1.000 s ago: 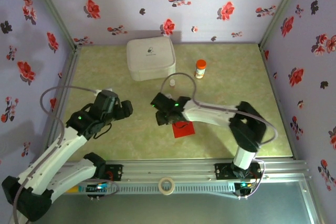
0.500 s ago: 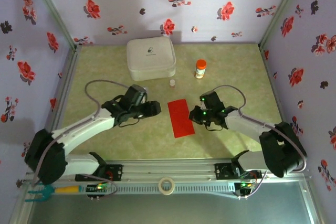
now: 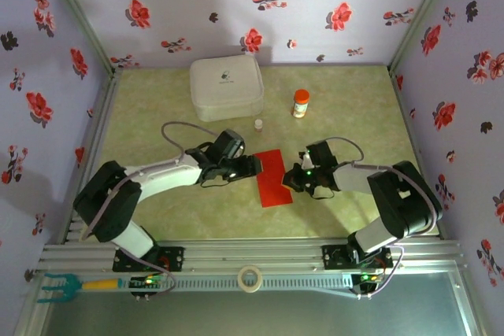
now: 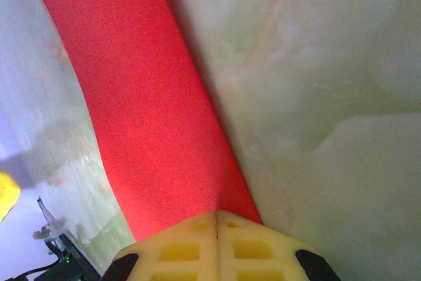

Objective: Fold a paper plane with a square sheet of paper (pick it up from the middle)
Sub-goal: Third fold the triangle at the center of the table.

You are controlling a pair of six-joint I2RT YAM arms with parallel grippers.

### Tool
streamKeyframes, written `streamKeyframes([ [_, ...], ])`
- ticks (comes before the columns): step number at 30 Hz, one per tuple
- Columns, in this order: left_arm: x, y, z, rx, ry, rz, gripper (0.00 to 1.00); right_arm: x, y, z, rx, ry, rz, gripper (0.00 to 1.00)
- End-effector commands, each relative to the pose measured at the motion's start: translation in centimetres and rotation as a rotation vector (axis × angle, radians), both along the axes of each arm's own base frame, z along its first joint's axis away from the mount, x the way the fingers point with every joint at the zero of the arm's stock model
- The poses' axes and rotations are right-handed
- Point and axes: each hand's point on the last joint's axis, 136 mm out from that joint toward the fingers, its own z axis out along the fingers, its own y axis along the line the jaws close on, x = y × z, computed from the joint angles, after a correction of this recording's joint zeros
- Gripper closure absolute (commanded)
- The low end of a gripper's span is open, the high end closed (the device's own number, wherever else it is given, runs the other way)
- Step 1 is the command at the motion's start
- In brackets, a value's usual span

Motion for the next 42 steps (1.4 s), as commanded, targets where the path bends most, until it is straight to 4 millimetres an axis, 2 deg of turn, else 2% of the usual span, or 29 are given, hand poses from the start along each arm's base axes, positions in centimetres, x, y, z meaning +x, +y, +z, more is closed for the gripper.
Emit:
streamKeyframes([
  [1,0.4,-1.8,0.3,-0.063,0.015,-0.005,0.41,-1.4,-0.7,-2.0,-0.012,0.067,-0.036,0.93],
  [7,0.8,-1.8,-1.2,-0.053,0.047,0.011,0.42,-1.4,-1.2,-2.3,0.019,0.087,-0.148,0.92],
  [15,0.8,-2.2,-3.0,-0.069,0.093,0.028,0.45,-1.9,-1.9,-3.4,-0.034,0.126,-0.167,0.93],
  [21,0.7,-2.5,-3.5,-0.130,0.110,0.046,0.52,-2.2,-2.4,-3.6,-0.047,0.128,-0.181,0.93],
  [24,0.6,-2.4,-4.0,-0.119,0.124,0.048,0.57,-2.3,-2.7,-3.6,-0.065,0.130,-0.193,0.93],
  [26,0.4,-1.9,-4.3,-0.094,0.135,0.058,0.56,-2.3,-2.8,-3.5,-0.067,0.126,-0.194,0.93],
  [30,0.4,-1.0,-4.3,-0.049,0.123,0.076,0.48,-2.3,-2.8,-3.3,-0.068,0.120,-0.198,0.93],
  [34,0.5,-0.6,-3.8,-0.042,0.103,0.074,0.47,-2.2,-2.9,-3.3,-0.071,0.117,-0.198,0.93],
  [42,0.0,-1.9,-4.3,-0.094,0.135,0.025,0.54,-2.0,-2.6,-3.6,-0.052,0.118,-0.203,0.93],
])
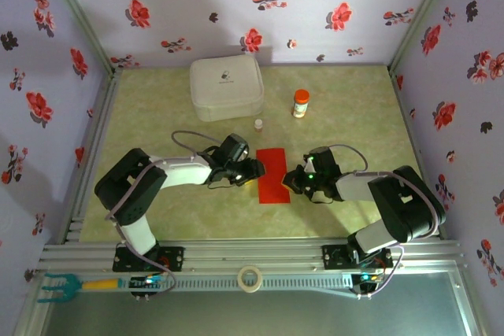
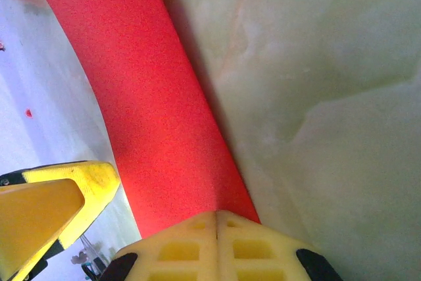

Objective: Fold a paper plane with a square sheet of paper (pick it up from the middle)
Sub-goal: Third fold the triangle at the center of the table.

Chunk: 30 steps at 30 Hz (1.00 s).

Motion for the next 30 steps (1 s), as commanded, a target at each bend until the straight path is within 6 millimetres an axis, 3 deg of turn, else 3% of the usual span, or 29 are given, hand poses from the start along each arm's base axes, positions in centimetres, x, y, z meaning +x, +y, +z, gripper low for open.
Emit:
streamKeyframes([
  [1,-0.3,-0.1,-0.5,-0.012,0.013,-0.024,0.55,-2.2,-2.1,-3.5,-0.099,0.129,-0.058,0.93],
  [12,-0.6,-0.2,-1.4,0.002,0.049,-0.030,0.58,-2.2,-1.9,-3.4,-0.081,0.124,-0.056,0.93],
  [17,-0.6,-0.9,-1.0,-0.051,0.044,-0.039,0.66,-2.3,-1.8,-3.3,-0.069,0.124,-0.053,0.93],
  [24,-0.7,-0.8,-0.9,-0.054,0.044,-0.034,0.70,-2.0,-1.5,-2.8,-0.055,0.117,-0.048,0.92],
  [30,-0.6,-0.5,-0.4,-0.063,0.028,-0.025,0.80,-1.9,-1.3,-2.5,-0.044,0.108,-0.042,0.90],
])
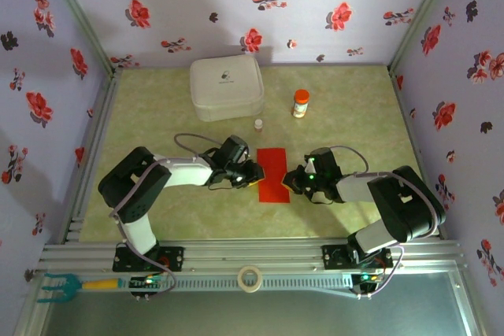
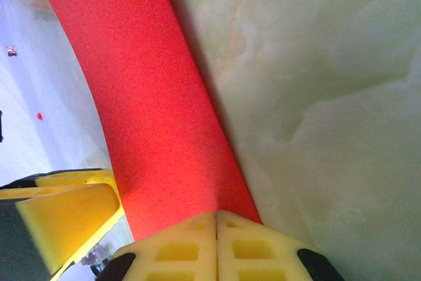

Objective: Fold a paper plane with a square sheet of paper (pick it up from the middle)
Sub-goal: Third fold the triangle at the center of the table.

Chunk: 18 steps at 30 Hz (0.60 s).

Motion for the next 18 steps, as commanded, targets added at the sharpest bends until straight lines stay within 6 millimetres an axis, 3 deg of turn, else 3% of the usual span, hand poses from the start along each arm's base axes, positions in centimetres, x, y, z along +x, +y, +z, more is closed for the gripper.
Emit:
streamKeyframes([
  [1,0.2,0.3,0.5,-0.014,-0.009,0.012,0.83,-1.8,-1.2,-2.4,-0.060,0.102,-0.021,0.89],
  [6,0.4,1.2,1.4,-0.024,-0.029,0.033,0.98,-1.0,0.0,-0.2,-0.007,0.018,0.038,0.76],
  [10,0.5,2.5,2.5,-0.040,-0.029,0.071,1.00,-0.8,0.5,1.9,-0.062,-0.093,0.105,0.63],
  [14,0.2,3.5,3.6,-0.050,-0.030,0.084,1.00,-1.1,0.9,3.9,-0.286,-0.338,0.228,0.58],
  [18,-0.3,4.1,3.9,-0.046,-0.008,0.083,1.00,-2.0,2.7,5.8,-0.403,-0.644,0.384,0.57],
])
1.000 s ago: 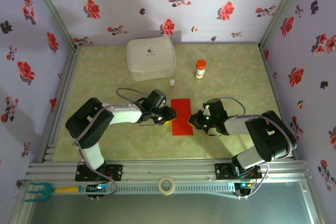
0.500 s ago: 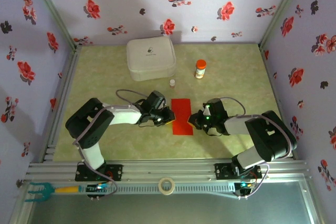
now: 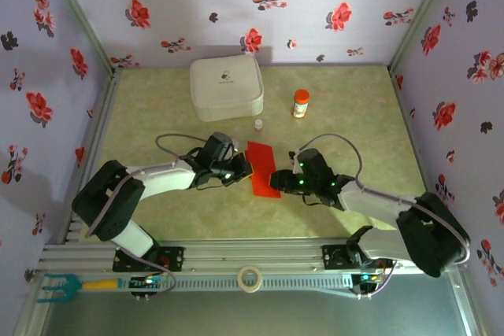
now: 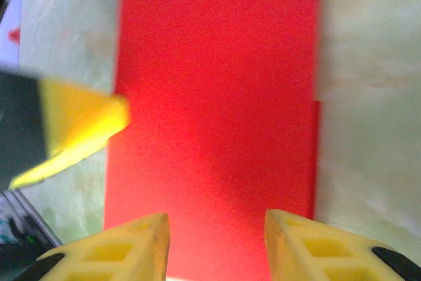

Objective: Fold a paper plane with a square sheet of paper (pick it up from the middle)
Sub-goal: Third fold the triangle at the center of the table.

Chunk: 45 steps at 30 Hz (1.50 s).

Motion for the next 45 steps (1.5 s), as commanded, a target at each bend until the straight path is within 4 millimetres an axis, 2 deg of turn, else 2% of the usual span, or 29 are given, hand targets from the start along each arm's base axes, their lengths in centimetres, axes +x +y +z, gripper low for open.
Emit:
streamKeyframes([
  [1,-1.0,1.1,-0.4,0.020,0.047,0.008,1.00,0.3,-0.6,0.3,-0.207,-0.293,0.098,0.57],
  [8,-1.0,1.5,-0.7,0.026,0.067,0.021,0.99,-2.6,2.7,2.4,-0.371,-0.703,0.374,0.49],
  [14,-0.9,1.4,-0.5,0.021,0.066,0.019,0.99,-4.0,4.9,2.5,-0.472,-0.861,0.476,0.44],
  [19,-0.9,1.3,-0.4,0.017,0.066,0.017,1.00,-3.3,5.5,1.8,-0.611,-0.931,0.454,0.43],
  [26,-1.0,1.3,-0.5,0.018,0.069,0.017,1.00,-2.6,6.5,1.0,-0.690,-0.989,0.439,0.43],
  [29,-1.0,1.3,-0.5,0.017,0.068,0.017,1.00,-2.7,6.7,0.8,-0.697,-0.988,0.442,0.48],
  [37,-0.9,1.3,-0.5,0.018,0.069,0.016,1.00,-3.3,5.9,0.5,-0.664,-0.954,0.432,0.71],
  [45,-0.9,1.3,-0.5,0.016,0.069,0.018,1.00,-3.5,5.3,0.2,-0.657,-0.926,0.419,0.86],
])
